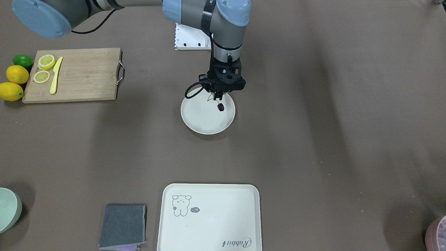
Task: Place red cherry on plate
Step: 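Carry the cherries with the right gripper over to the white plate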
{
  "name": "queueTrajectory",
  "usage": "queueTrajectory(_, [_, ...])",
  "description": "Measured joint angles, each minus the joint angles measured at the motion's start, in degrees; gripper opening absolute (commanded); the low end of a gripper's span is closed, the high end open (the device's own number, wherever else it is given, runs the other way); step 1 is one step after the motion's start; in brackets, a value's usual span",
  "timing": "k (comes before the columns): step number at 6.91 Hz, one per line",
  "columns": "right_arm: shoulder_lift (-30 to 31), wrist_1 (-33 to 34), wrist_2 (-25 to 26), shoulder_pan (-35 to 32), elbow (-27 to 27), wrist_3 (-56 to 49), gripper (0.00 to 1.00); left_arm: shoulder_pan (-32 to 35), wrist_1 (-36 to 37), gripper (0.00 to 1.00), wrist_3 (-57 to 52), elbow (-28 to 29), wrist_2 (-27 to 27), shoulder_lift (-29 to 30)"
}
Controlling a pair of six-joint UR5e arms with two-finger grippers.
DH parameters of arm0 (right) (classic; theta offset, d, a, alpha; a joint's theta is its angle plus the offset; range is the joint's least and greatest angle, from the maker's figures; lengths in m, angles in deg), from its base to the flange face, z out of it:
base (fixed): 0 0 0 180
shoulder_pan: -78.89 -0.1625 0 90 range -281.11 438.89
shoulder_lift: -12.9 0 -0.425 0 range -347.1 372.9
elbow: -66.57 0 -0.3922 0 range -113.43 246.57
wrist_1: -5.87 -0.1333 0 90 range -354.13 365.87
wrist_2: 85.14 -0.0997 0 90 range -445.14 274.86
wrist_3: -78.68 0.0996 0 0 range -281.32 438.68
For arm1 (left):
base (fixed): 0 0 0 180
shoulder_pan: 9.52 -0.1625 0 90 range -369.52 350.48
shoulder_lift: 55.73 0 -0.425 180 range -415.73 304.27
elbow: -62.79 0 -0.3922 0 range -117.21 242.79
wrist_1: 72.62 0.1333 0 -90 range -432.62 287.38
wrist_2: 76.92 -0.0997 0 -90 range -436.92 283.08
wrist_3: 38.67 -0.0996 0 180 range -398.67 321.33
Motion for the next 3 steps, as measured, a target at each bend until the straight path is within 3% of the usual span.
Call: queueTrajectory(3, [1.2,-4.0,2.1,1.4,2.3,0.1,0.0,0.1,0.0,0.98,0.8,0.1,-0.1,-0.7])
